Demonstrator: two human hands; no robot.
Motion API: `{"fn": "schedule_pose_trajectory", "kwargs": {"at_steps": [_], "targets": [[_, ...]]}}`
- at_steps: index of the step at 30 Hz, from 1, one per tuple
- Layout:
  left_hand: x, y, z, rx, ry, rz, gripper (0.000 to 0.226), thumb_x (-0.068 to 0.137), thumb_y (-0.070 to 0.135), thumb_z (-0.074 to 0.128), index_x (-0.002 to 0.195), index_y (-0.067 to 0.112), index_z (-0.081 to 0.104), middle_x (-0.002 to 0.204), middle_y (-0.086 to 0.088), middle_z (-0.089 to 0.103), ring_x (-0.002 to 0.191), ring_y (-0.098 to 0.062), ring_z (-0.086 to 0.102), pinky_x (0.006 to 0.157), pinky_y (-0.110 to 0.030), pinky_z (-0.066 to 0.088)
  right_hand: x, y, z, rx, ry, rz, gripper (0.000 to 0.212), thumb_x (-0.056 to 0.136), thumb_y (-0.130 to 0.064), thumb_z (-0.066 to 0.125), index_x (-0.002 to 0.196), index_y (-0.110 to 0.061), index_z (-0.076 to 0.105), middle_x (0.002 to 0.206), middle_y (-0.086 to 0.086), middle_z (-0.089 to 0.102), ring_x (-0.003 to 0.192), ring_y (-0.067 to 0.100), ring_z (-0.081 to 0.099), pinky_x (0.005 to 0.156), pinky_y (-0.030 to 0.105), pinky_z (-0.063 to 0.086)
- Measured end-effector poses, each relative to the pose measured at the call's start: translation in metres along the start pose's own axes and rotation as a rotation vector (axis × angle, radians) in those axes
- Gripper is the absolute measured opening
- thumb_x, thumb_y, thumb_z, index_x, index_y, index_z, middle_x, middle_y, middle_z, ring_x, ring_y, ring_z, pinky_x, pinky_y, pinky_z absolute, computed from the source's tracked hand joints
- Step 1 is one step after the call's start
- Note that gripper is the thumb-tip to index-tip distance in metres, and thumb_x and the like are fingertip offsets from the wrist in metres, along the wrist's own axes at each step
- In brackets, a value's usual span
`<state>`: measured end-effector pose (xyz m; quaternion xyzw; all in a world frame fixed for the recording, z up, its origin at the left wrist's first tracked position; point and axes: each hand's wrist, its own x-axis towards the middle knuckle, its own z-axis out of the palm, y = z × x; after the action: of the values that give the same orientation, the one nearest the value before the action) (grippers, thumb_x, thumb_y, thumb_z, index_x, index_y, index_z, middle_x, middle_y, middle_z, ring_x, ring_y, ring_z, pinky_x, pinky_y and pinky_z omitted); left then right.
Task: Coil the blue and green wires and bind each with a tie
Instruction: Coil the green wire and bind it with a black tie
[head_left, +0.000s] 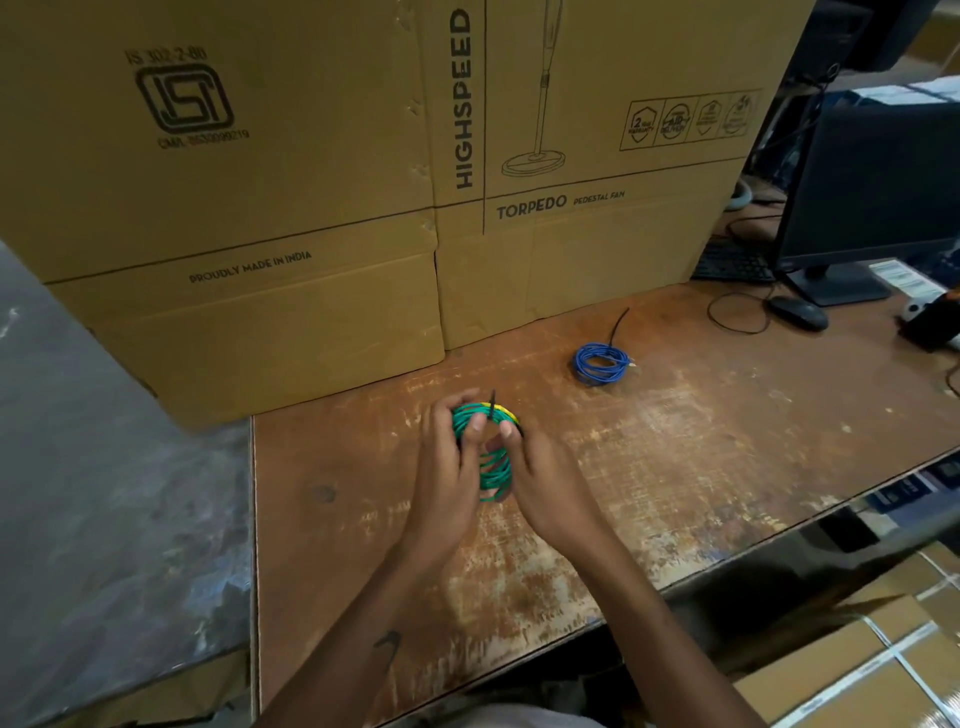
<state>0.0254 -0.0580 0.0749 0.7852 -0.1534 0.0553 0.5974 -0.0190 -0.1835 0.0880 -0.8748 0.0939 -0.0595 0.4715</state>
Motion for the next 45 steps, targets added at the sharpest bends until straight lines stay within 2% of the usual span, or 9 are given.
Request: {"fn": "schedule_pose_trajectory", "kwargs": {"at_steps": [7, 14, 21, 23, 27, 33, 36, 41, 45], "targets": [[0.011, -0.032, 0.037, -0.144, -0.113, -0.276, 0.044, 0.106, 0.035, 0.047, 0.149, 0.026, 0.039, 0.148, 0.005, 0.043, 0.132, -0.004, 0.045, 0.108, -0.021, 0.038, 0.016, 0.036, -0.001, -0.028, 0.171, 0.097, 0.031, 0.113, -0.023, 0.04, 0.132, -0.015, 0.063, 0.109, 0.002, 0.069, 0.097, 0.02, 0.064, 0.075, 0.033, 0.043], [0.061, -0.048, 0.082, -0.144, -0.138, -0.333, 0.028, 0.097, 0.025, 0.068, 0.122, 0.014, 0.07, 0.101, -0.011, 0.075, 0.063, -0.012, 0.072, 0.055, -0.039, 0.063, 0.06, 0.106, -0.028, 0.26, 0.322, 0.199, 0.016, 0.111, -0.022, 0.049, 0.127, -0.022, 0.047, 0.113, 0.006, 0.067, 0.102, 0.024, 0.07, 0.079, 0.042, 0.06], [0.12, -0.075, 0.163, -0.276, -0.065, -0.601, 0.029, 0.094, 0.004, 0.069, 0.119, -0.009, 0.061, 0.107, -0.023, 0.065, 0.075, -0.02, 0.065, 0.049, -0.025, 0.06, 0.143, 0.154, -0.072, 0.063, 0.343, 0.191, 0.022, 0.101, -0.02, 0.069, 0.119, -0.007, 0.069, 0.105, 0.005, 0.072, 0.09, 0.016, 0.07, 0.065, 0.016, 0.053], [0.127, -0.085, 0.179, -0.322, 0.01, -0.653, 0.024, 0.096, 0.004, 0.067, 0.116, -0.007, 0.06, 0.1, -0.013, 0.062, 0.08, -0.023, 0.064, 0.051, -0.026, 0.061, 0.165, 0.166, -0.073, 0.004, 0.306, 0.191, 0.021, 0.099, -0.019, 0.071, 0.116, -0.009, 0.075, 0.101, 0.007, 0.077, 0.09, 0.02, 0.074, 0.072, 0.031, 0.061], [0.136, -0.11, 0.196, -0.2, 0.171, -0.679, 0.023, 0.094, 0.009, 0.071, 0.112, -0.004, 0.067, 0.101, -0.015, 0.068, 0.078, -0.025, 0.068, 0.058, -0.041, 0.064, 0.185, 0.183, -0.059, 0.014, 0.278, 0.186, 0.027, 0.097, -0.009, 0.067, 0.123, -0.011, 0.07, 0.107, 0.007, 0.075, 0.098, 0.023, 0.072, 0.086, 0.044, 0.06], [0.131, -0.12, 0.202, 0.452, 0.162, -0.404, 0.024, 0.09, 0.03, 0.072, 0.106, 0.014, 0.08, 0.095, -0.016, 0.078, 0.083, -0.036, 0.072, 0.072, -0.04, 0.057, 0.177, 0.193, -0.034, -0.182, 0.222, 0.124, 0.021, 0.097, -0.001, 0.06, 0.116, -0.001, 0.07, 0.125, 0.017, 0.061, 0.112, 0.034, 0.061, 0.084, 0.021, 0.036], [0.13, -0.12, 0.201, 0.379, 0.192, -0.399, 0.023, 0.088, 0.027, 0.075, 0.105, 0.013, 0.081, 0.096, -0.014, 0.079, 0.086, -0.033, 0.073, 0.074, -0.035, 0.054, 0.178, 0.203, -0.015, -0.237, 0.295, 0.05, 0.02, 0.091, -0.006, 0.06, 0.104, 0.004, 0.071, 0.105, 0.024, 0.071, 0.091, 0.044, 0.07, 0.079, 0.033, 0.046], [0.121, -0.135, 0.199, 0.072, 0.296, -0.405, 0.043, 0.082, 0.055, 0.067, 0.101, 0.019, 0.079, 0.085, 0.001, 0.079, 0.069, -0.017, 0.076, 0.065, -0.045, 0.063, 0.163, 0.219, -0.014, -0.551, 0.246, -0.069, 0.057, 0.105, -0.039, 0.039, 0.142, -0.002, 0.062, 0.145, 0.018, 0.063, 0.121, 0.037, 0.064, 0.101, 0.049, 0.055], [0.118, -0.137, 0.202, 0.125, 0.21, -0.356, 0.026, 0.087, 0.031, 0.069, 0.104, 0.015, 0.08, 0.089, -0.001, 0.08, 0.066, -0.014, 0.076, 0.066, -0.045, 0.064, 0.161, 0.219, -0.025, -0.825, 0.166, -0.082, 0.053, 0.101, -0.038, 0.062, 0.145, -0.009, 0.062, 0.149, 0.006, 0.063, 0.123, 0.029, 0.064, 0.095, 0.044, 0.053]]}}
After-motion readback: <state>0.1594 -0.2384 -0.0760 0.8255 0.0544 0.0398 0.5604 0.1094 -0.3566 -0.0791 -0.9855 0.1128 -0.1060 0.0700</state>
